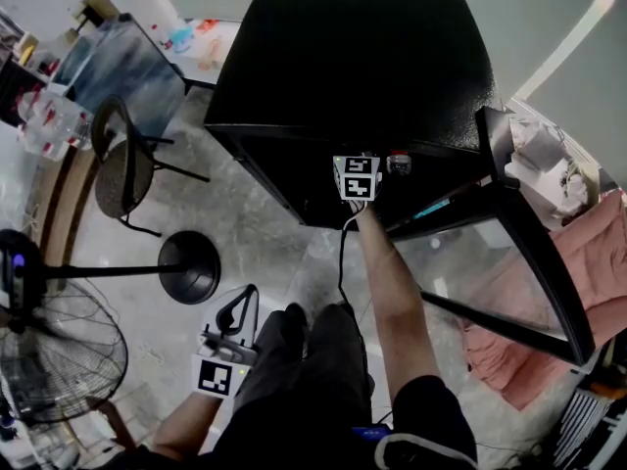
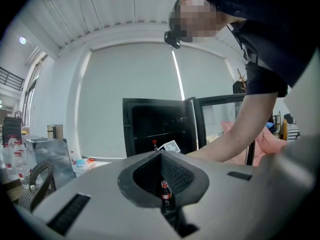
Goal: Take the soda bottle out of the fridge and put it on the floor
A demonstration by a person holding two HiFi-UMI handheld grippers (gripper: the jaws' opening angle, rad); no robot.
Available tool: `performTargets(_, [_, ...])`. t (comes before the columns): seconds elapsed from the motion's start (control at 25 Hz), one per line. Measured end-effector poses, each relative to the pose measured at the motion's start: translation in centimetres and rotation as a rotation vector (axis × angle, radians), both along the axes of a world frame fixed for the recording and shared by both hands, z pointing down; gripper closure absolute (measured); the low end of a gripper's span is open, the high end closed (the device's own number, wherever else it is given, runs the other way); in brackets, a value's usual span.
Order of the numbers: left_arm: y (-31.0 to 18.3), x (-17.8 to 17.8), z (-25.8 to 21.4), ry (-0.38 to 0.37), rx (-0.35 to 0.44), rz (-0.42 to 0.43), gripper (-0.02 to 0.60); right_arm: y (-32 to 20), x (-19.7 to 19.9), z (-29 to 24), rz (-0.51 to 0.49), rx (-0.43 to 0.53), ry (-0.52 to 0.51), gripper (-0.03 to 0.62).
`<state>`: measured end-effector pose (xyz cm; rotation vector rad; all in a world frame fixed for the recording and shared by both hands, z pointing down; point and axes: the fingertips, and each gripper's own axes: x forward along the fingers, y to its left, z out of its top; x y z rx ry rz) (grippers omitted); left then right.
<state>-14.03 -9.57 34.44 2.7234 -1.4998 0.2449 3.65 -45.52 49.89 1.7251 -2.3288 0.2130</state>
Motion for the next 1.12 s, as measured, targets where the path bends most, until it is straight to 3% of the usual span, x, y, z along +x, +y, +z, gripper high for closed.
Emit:
performTargets(0.24, [0.5, 0.0, 0.3, -0.005, -0.003, -0.001, 0.558, 0.6, 0.2, -0.1, -0.016, -0.011, -0.004, 0.278])
performTargets(0.56, [0.5, -0.3, 0.2, -0.014, -0.011, -0.003, 0.558, 4.4, 0.8, -1.2, -0.044, 0.043, 0.000, 0.279])
performTargets(0.92, [-0.2, -0.1, 1.7, -0.019, -0.012, 0.017, 0.558, 13.8, 0.5, -3.4, -0.146, 0.069, -0.016, 0.279])
performTargets(1.12, [-1.2, 0.3, 4.3, -0.019, -0.004, 0.028, 0.558, 19.9, 1.0, -1.3, -0.173, 0.040, -0.032, 0.279])
